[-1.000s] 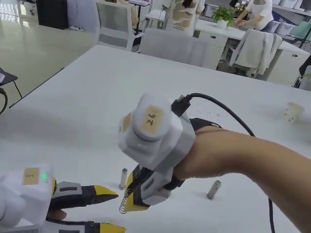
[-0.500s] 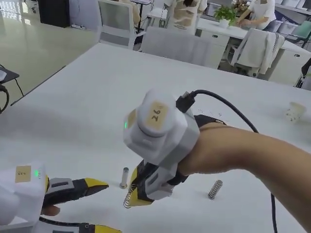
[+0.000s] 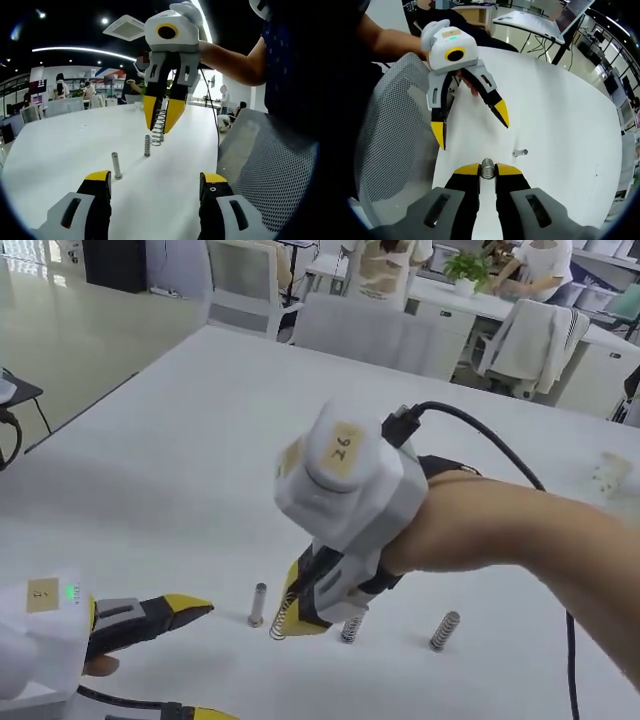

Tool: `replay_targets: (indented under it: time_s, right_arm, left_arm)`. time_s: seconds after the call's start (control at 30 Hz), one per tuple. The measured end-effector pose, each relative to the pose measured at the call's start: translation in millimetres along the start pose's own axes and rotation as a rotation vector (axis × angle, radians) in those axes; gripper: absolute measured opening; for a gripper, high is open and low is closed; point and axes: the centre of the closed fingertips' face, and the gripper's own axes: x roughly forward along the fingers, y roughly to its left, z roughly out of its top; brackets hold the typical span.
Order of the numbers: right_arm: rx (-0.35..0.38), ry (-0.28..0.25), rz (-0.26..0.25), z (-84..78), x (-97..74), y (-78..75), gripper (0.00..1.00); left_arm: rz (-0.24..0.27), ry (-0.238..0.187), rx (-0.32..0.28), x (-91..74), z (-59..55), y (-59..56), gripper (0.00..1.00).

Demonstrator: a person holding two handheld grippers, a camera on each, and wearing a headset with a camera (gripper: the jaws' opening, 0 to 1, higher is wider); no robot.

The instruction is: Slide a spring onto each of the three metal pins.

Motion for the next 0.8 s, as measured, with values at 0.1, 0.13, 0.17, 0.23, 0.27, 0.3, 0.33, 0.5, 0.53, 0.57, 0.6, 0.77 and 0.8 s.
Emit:
replay_targets:
  time_s: [0.1, 0.13, 0.17, 0.23, 0.27, 0.3, 0.33, 0.5, 0.53, 0.57, 0.6, 0.77, 0.8]
  right_arm:
    - [0.006, 0.004, -0.01, -0.8, -3.0, -7.4, 0.09]
    - [0.005, 0.007, -0.013, -1.1, -3.6, -9.0, 0.09]
    - [0.002, 0.009, -0.016, -1.4, -4.2, -10.6, 0.09]
    - [0.003, 0.01, -0.02, -0.8, -6.1, -14.8, 0.09]
    - [0.003, 0.009, -0.021, -0.2, -6.8, -16.8, 0.09]
    - [0.002, 0.009, -0.023, 0.2, -7.1, -18.2, 0.09]
    - [0.002, 0.011, -0.023, 0.6, -7.1, -20.3, 0.09]
    - [0.0, 0.016, -0.032, 2.0, -6.7, -31.0, 0.09]
    - [0.001, 0.016, -0.033, 2.3, -6.7, -32.1, 0.09]
    - [0.003, 0.013, -0.032, 3.1, -6.3, -35.0, 0.09]
    - [0.007, 0.01, -0.031, 3.8, -5.9, -36.9, 0.09]
    - [0.015, 0.007, -0.036, 6.3, 1.4, -48.8, 0.09]
    - [0.017, 0.007, -0.036, 6.6, 3.0, -50.4, 0.09]
  left_arm:
    - [0.005, -0.001, -0.007, -1.1, -0.5, 0.8, 0.7]
    - [0.006, -0.002, -0.007, -1.4, -0.5, 1.0, 0.7]
    - [0.007, -0.001, -0.007, -1.6, -0.6, 1.1, 0.71]
    - [0.008, 0.0, -0.009, -2.1, -0.8, 1.1, 0.72]
    - [0.009, 0.0, -0.009, -2.2, -0.9, 1.2, 0.72]
    - [0.011, 0.0, -0.009, -2.2, -1.0, 1.4, 0.73]
    - [0.012, -0.001, -0.011, -2.2, -0.9, 1.4, 0.73]
    - [0.01, -0.001, -0.013, -1.1, -1.6, -0.3, 0.74]
    - [0.01, -0.001, -0.012, -0.9, -1.7, -0.5, 0.74]
    - [0.01, -0.001, -0.013, -0.8, -1.8, -0.6, 0.74]
    - [0.01, -0.001, -0.015, -0.6, -1.9, -0.5, 0.74]
    - [0.013, -0.004, -0.015, -0.2, -1.5, 0.5, 0.75]
    - [0.013, -0.003, -0.014, -0.3, -1.5, 0.7, 0.75]
